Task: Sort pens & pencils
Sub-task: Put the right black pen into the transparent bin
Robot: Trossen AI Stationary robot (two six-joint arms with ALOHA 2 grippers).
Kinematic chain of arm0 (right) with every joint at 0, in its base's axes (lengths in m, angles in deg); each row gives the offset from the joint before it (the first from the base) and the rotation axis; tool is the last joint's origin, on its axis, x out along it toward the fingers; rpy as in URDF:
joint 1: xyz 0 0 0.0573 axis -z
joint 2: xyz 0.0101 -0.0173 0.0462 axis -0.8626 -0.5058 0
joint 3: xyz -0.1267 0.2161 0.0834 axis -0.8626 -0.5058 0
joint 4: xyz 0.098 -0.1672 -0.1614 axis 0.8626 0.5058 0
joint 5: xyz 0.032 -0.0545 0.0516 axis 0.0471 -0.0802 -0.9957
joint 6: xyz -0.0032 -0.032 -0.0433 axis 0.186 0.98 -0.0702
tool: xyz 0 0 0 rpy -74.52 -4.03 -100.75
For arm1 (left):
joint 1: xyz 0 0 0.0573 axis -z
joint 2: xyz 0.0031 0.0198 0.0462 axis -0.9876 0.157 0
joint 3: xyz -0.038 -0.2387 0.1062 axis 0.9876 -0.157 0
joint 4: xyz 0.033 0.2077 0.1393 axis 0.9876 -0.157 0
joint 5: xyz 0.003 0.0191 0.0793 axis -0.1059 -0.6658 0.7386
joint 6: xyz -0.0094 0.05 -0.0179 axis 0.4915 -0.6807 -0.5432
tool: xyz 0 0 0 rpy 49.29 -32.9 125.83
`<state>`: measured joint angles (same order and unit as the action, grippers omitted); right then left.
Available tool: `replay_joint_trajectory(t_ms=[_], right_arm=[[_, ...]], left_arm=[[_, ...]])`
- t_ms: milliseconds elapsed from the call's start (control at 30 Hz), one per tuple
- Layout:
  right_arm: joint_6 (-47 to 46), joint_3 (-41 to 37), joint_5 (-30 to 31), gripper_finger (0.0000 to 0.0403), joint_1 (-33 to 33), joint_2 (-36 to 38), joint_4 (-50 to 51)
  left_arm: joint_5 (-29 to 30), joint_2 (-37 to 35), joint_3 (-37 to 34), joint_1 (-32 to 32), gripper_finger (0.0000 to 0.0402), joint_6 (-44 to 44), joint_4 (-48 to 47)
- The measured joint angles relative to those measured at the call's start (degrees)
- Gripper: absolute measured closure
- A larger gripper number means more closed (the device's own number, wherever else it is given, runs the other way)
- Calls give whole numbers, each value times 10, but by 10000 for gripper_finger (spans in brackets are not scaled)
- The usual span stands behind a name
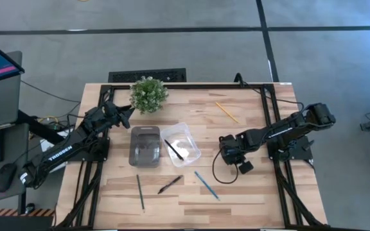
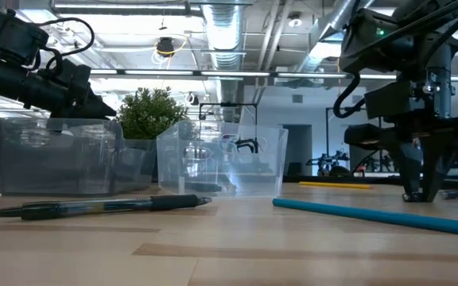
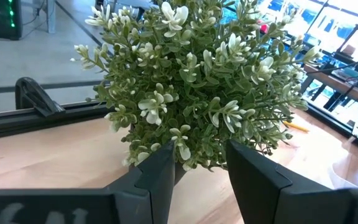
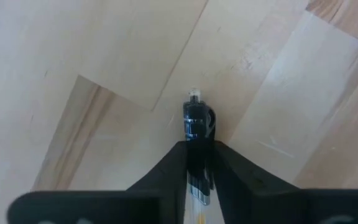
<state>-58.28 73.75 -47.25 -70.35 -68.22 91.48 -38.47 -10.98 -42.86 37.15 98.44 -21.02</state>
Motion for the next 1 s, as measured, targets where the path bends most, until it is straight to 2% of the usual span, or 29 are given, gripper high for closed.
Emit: replay_joint_trajectory(t_ms=[133,633,1000], right_arm=[[0,0,-1,338,0,0,-1],[-22,-23,-1,336,0,3,-34],[-23,30,7,336,26,0,7]], left_arm=[[0,0,0,0,267,0,0],[0,0,0,0,267,-3,0],[0,0,0,0,267,-4,0]])
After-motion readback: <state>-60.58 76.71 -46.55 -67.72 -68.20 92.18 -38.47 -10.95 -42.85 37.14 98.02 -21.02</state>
